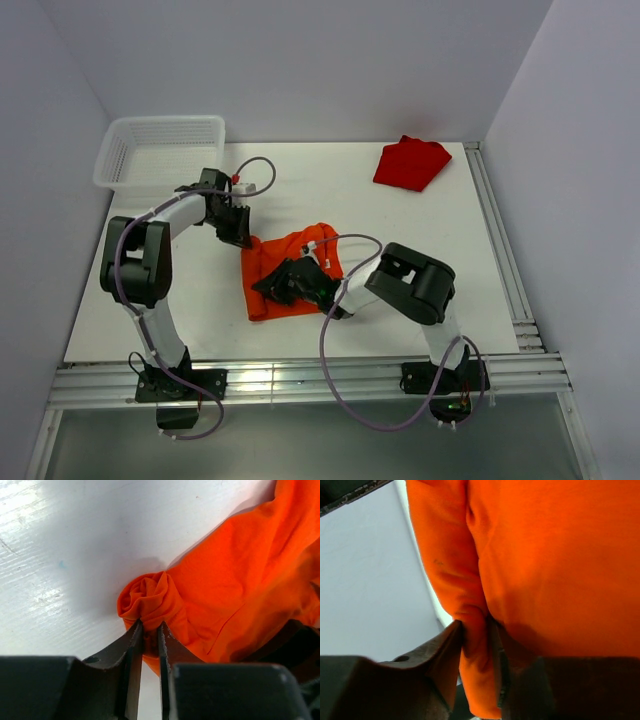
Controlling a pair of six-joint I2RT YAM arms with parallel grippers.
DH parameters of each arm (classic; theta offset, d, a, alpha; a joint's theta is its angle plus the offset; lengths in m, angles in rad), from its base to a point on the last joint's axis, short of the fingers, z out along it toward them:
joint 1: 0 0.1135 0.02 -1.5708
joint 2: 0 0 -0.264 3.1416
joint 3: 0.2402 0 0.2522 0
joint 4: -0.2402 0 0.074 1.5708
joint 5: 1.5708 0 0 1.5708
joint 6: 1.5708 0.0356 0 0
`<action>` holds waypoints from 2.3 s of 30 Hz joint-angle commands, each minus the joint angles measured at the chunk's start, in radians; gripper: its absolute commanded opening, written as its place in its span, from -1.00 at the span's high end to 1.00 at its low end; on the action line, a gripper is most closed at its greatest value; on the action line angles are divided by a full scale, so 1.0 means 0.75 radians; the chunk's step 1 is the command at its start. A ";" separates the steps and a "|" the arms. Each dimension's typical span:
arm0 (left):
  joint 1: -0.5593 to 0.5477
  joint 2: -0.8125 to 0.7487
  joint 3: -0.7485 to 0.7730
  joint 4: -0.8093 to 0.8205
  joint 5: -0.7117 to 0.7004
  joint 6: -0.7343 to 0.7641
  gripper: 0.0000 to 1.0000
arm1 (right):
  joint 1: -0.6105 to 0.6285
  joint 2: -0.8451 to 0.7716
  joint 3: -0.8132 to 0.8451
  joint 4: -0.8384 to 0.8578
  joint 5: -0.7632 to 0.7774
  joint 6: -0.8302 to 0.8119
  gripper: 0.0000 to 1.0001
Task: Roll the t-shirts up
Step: Roll the tshirt
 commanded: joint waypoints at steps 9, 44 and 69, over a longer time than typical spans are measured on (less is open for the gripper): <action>-0.094 -0.051 0.023 0.061 -0.244 -0.011 0.63 | 0.075 -0.176 0.306 -0.839 0.345 -0.229 0.02; -0.127 -0.055 0.028 0.057 -0.269 -0.005 0.62 | 0.208 0.159 1.127 -1.571 0.695 -0.562 -0.02; -0.098 -0.076 0.197 -0.033 -0.201 0.030 -0.15 | 0.217 0.362 1.344 -2.007 0.758 -0.513 -0.05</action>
